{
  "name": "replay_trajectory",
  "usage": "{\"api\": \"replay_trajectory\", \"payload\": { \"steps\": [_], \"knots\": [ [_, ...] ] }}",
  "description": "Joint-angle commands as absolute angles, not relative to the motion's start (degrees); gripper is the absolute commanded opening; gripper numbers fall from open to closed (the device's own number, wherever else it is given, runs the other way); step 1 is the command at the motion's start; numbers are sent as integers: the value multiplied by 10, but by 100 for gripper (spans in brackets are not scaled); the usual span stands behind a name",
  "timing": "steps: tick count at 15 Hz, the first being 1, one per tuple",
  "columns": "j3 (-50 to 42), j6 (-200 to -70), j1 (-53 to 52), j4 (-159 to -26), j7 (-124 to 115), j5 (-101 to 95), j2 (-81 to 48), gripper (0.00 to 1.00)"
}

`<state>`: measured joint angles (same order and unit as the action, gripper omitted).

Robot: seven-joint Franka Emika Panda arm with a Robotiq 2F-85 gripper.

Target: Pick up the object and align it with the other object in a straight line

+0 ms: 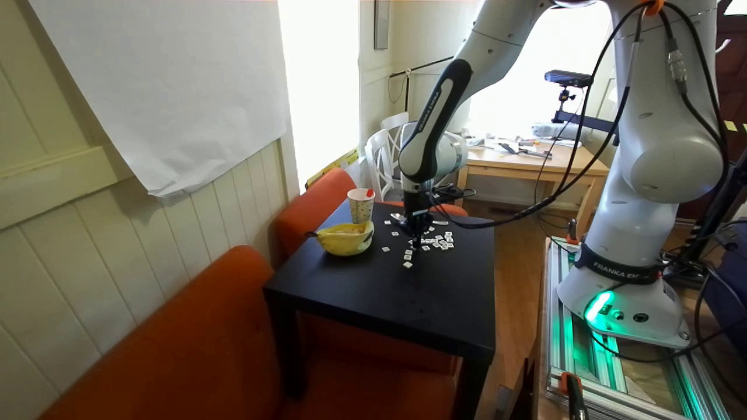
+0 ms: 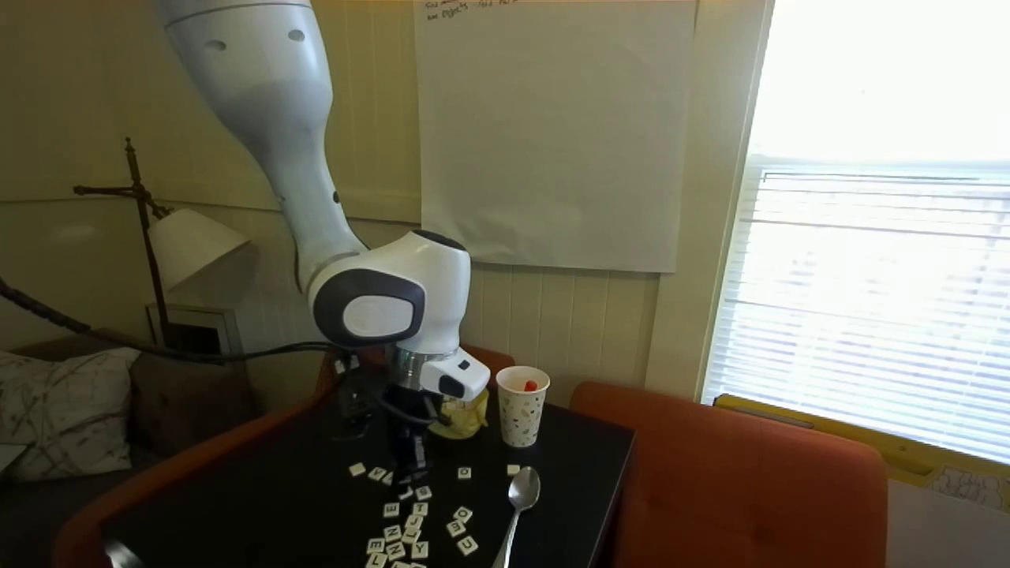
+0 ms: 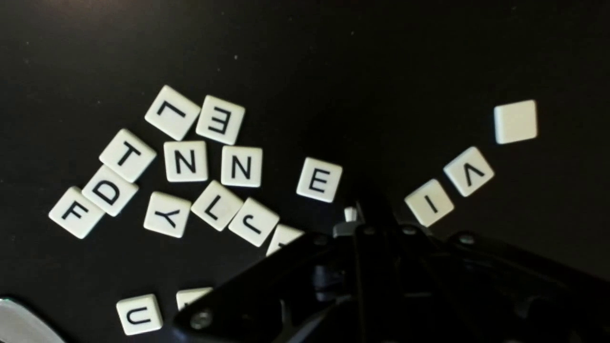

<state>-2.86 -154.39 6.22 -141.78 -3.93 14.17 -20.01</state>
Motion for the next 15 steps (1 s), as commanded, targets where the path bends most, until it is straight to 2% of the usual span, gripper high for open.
{"api": "replay_trajectory", "payload": {
  "steps": [1, 9, 10, 11, 15],
  "knots": [
    [-25, -1533, 56, -1396, -33, 122, -219, 3],
    [-39, -1544, 35, -1397, -41, 71, -216, 3],
    [-39, -1541, 35, -1405, -38, 69, -204, 28],
    [-37, -1539, 36, -1410, -34, 68, -198, 29],
    [0, -1544, 65, -1456, 16, 119, -134, 55]
  ]
}}
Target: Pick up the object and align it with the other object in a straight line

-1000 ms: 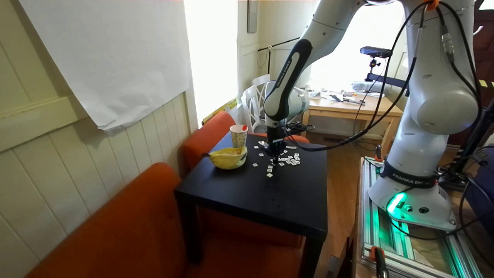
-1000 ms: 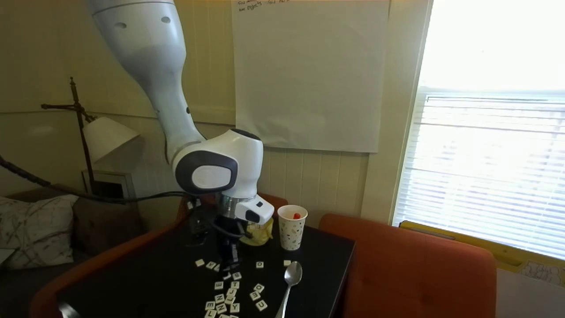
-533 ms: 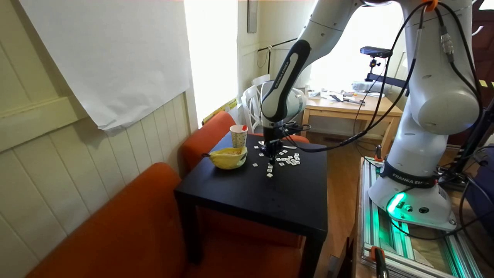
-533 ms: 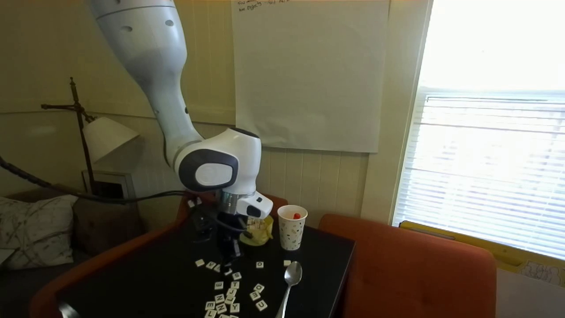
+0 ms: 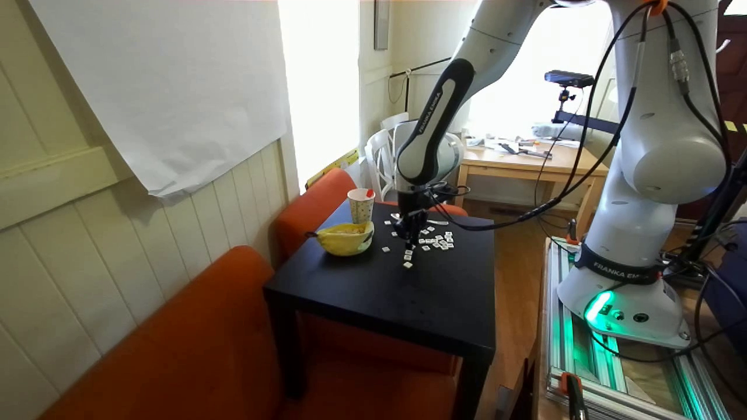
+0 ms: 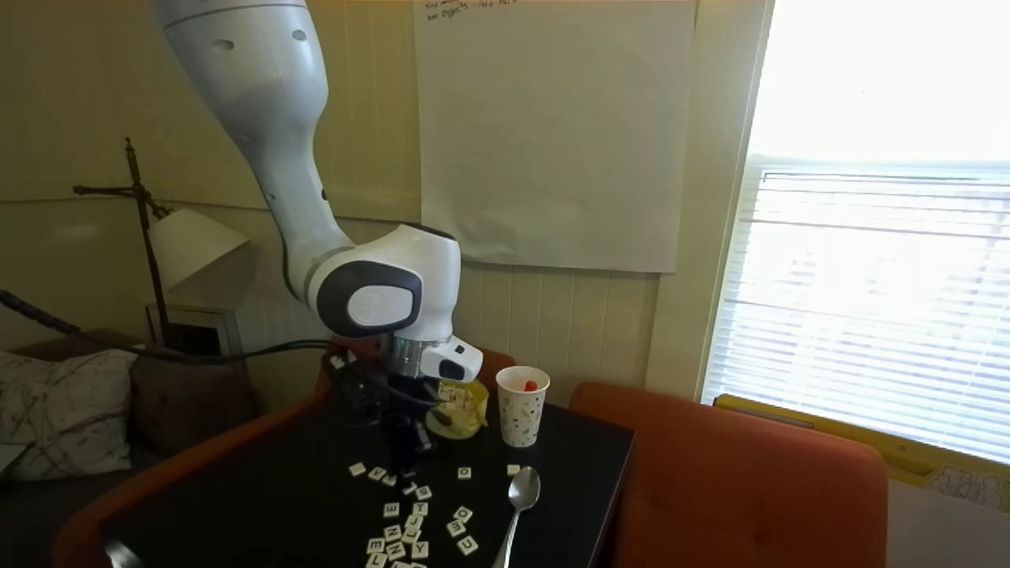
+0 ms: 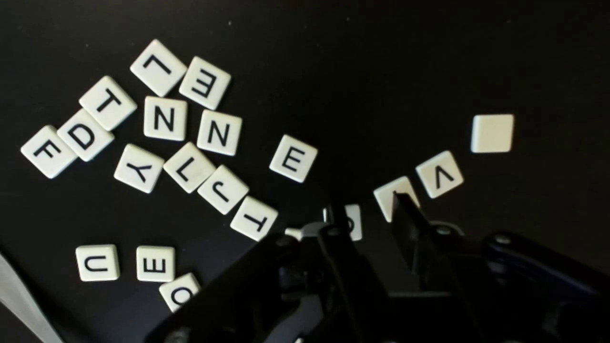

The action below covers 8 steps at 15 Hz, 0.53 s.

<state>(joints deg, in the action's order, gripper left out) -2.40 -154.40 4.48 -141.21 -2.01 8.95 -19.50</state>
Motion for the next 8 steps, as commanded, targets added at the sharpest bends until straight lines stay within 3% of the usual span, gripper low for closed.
{"api": "replay_trajectory", "payload": {
  "steps": [1, 6, 8],
  "knots": [
    [6, -1544, 70, -1469, 24, 132, -114, 62],
    [11, -1474, 72, -1525, 56, 217, 3, 98],
    [-8, -1444, 64, -1540, 8, 206, 39, 100]
  ]
}}
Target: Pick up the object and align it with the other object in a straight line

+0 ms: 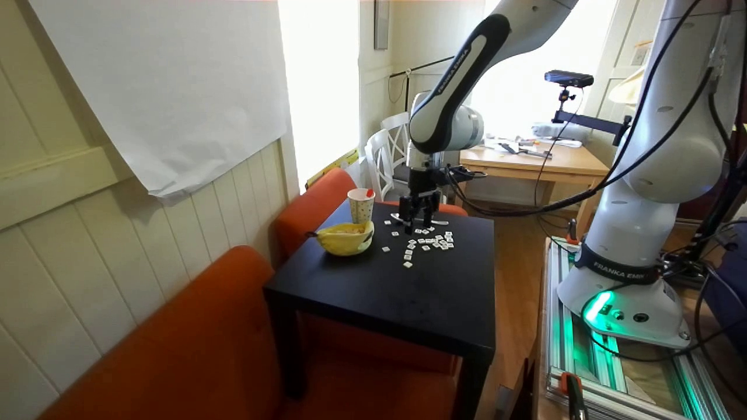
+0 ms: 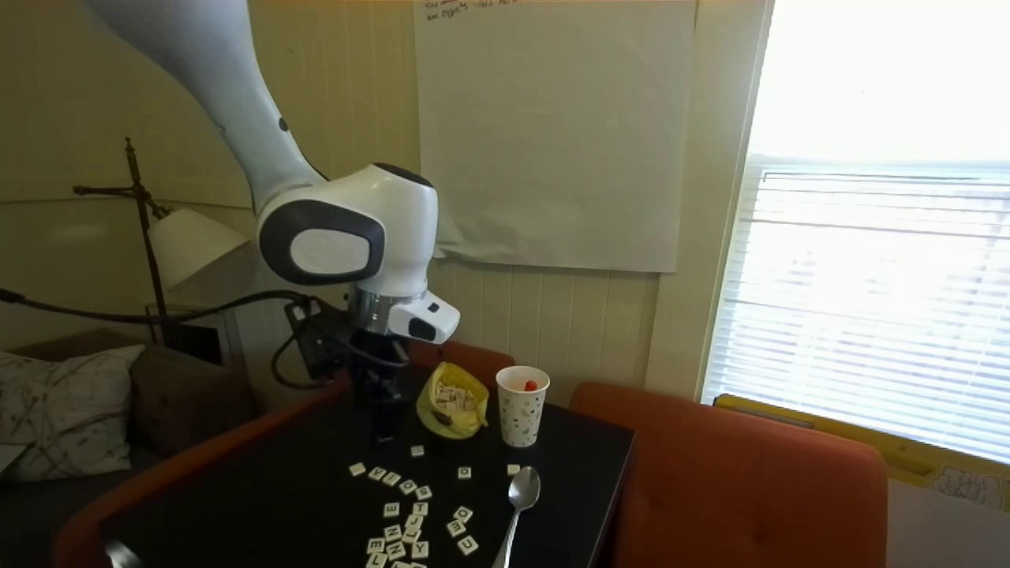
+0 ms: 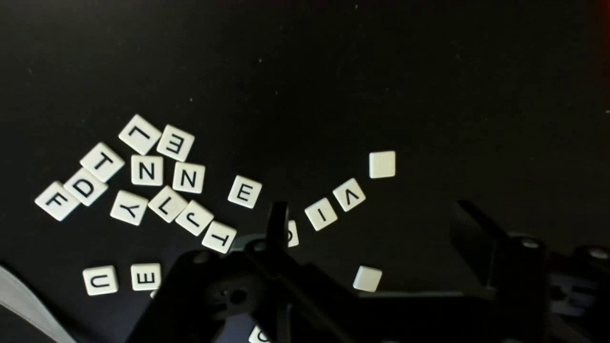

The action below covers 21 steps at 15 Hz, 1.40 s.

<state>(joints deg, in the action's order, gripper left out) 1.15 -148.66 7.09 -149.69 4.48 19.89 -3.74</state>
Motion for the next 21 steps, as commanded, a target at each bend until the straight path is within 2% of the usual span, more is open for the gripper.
{"api": "replay_trajectory", "payload": {
  "steps": [1, 8, 9, 11, 19, 21],
  "knots": [
    [-15, -1434, 64, -1545, -12, 200, 51, 100],
    [-30, -1436, 63, -1563, -161, 200, 89, 100],
    [-29, -1442, 62, -1559, -169, 199, 83, 75],
    [-23, -1482, 61, -1555, -170, 169, 63, 66],
    [-23, -1604, 54, -1532, -190, -14, -44, 8],
    [-33, -1627, 44, -1520, -202, -57, -76, 1]
  ]
}}
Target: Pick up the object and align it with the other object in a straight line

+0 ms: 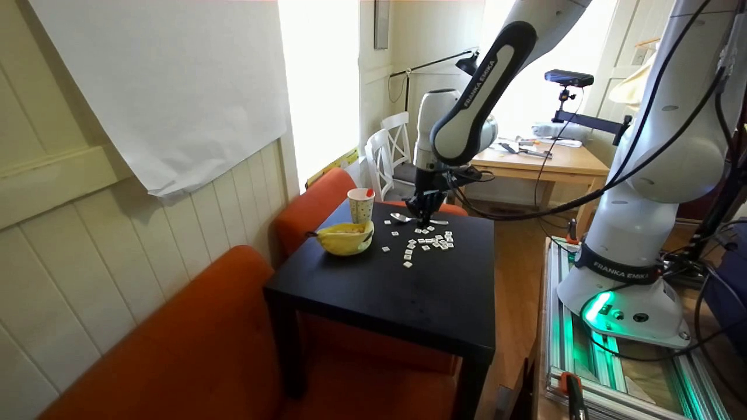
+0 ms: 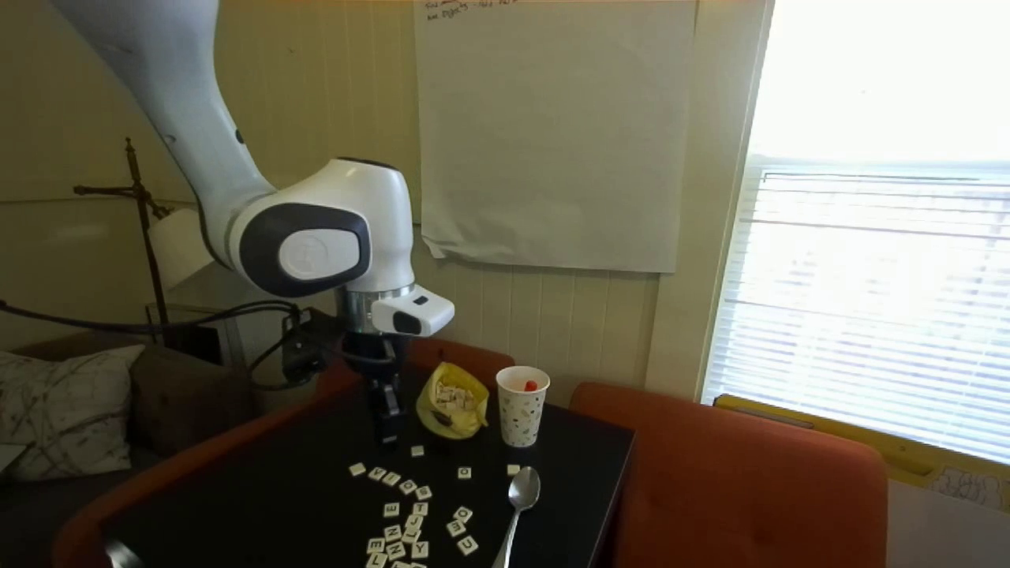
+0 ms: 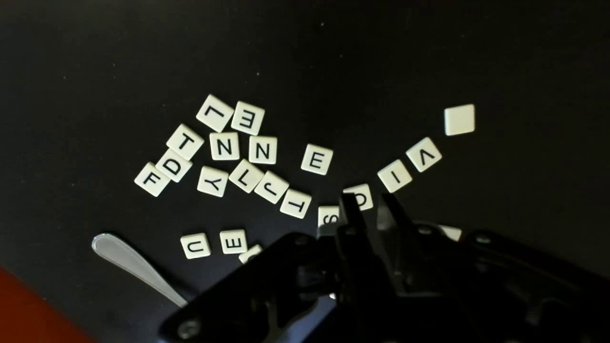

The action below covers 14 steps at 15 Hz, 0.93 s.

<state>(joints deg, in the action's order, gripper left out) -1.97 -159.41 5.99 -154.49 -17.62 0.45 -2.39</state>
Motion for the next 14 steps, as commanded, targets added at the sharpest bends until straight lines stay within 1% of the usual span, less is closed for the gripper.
{"api": "replay_trajectory", "payload": {
  "steps": [1, 2, 3, 8, 14],
  "knots": [
    [-36, -1632, 38, -1510, -199, -49, -92, 0],
    [-36, -1615, 40, -1535, -180, -22, -52, 5],
    [-38, -1622, 35, -1529, -179, -22, -66, 1],
    [-50, -1631, 22, -1508, -198, -37, -96, 1],
    [-56, -1664, 9, -1495, -161, -41, -128, 1]
  ]
}}
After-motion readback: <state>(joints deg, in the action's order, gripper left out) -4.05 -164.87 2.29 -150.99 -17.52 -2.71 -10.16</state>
